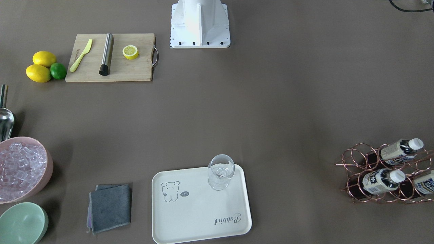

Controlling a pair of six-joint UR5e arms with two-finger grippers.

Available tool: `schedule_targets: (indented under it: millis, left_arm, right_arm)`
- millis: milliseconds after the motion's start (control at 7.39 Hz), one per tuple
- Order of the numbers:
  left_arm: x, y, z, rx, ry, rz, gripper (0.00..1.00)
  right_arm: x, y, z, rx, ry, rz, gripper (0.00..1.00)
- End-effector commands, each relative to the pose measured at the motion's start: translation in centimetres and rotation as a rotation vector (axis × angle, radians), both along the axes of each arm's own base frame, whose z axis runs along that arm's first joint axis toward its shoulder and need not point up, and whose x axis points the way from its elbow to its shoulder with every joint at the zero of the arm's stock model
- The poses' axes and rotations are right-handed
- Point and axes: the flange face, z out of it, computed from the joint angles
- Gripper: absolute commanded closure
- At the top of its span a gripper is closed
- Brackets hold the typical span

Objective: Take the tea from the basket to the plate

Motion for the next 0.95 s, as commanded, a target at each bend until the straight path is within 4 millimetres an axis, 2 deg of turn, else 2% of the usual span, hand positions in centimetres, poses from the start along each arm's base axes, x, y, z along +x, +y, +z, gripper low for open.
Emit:
schedule_targets:
  millis: [0,135,406,541,677,812]
  left_arm:
    - [-0.1,0.0,-0.7,0.005,0.002,-0.003,0.95]
    - [-0.3,0.0,-0.7,0.005,0.001,-0.007,1.0]
    - [-0.8,0.0,-0.8,-0.002,0.002,-0.016,1.0]
    - [-1.3,0.3,-2.3,-0.025,0.0,-0.05,1.0]
    - [-1.4,1.3,-4.8,-0.093,-0.003,-0.102,1.0]
    - [-1.8,3.3,-9.0,-0.131,-0.028,-0.133,1.0]
  right_arm:
    - [0.0,0.0,0.0,0.001,0.0,-0.001,0.0]
    - [0.0,0.0,-0.1,0.002,0.0,-0.001,0.0]
    - [0.0,0.0,-0.2,0.003,0.0,0.0,0.0]
    - [0.0,0.0,-0.2,0.003,0.0,0.0,0.0]
    - [0.0,0.0,-0.2,0.004,0.0,-0.001,0.0]
    - [0.0,0.0,-0.1,0.002,-0.002,-0.001,0.0]
